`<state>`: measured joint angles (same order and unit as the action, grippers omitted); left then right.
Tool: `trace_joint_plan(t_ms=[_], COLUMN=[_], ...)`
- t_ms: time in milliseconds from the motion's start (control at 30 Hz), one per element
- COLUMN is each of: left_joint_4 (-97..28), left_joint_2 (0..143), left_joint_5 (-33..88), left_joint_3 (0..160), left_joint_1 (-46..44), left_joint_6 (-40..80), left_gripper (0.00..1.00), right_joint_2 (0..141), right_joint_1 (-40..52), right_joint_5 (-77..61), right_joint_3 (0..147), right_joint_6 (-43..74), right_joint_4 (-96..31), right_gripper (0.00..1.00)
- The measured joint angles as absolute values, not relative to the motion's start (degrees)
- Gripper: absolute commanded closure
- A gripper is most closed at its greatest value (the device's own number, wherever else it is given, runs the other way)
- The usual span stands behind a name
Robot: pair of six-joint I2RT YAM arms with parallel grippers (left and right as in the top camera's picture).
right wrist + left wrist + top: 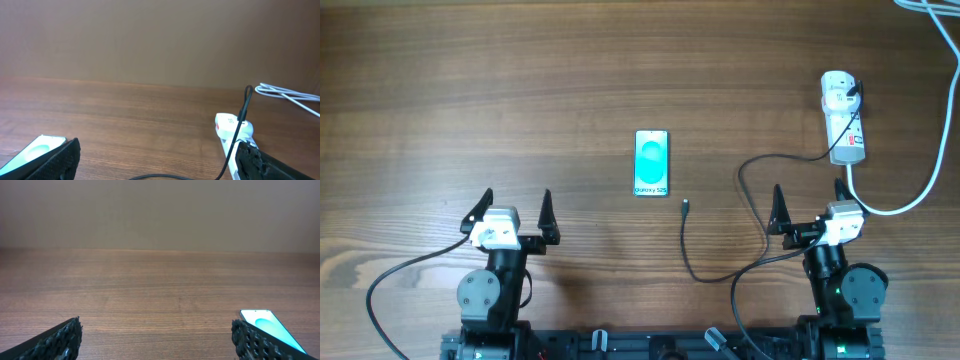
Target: Plug charger to phone and switch on socket
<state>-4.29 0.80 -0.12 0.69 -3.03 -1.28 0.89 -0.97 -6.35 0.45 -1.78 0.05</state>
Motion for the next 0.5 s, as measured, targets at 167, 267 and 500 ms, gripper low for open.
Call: trace_joint_plan(t_ms=[167, 267, 500], left_joint_4=[-4.3, -4.3, -3.9], left_joint_2=[0.8, 0.8, 0.8], left_joint_5=[-0.1, -0.1, 2.4], left_joint_3=[0.7, 0.7, 0.7], left_joint_1=[-3.0, -3.0, -3.0], left_joint_6=[-1.3, -1.3, -2.7], left_gripper=[0.00, 0.00, 0.00], right_joint_2=[0.9, 0.9, 0.9], right_joint_1=[-1.0, -1.0, -1.0], right_joint_5=[-6.3, -6.3, -6.3], right_joint_3=[0.4, 0.4, 0.4], right_joint_6=[-1.8, -1.8, -1.8], right_joint_4=[0.1, 0.1, 0.1], right_gripper=[0.00, 0.00, 0.00])
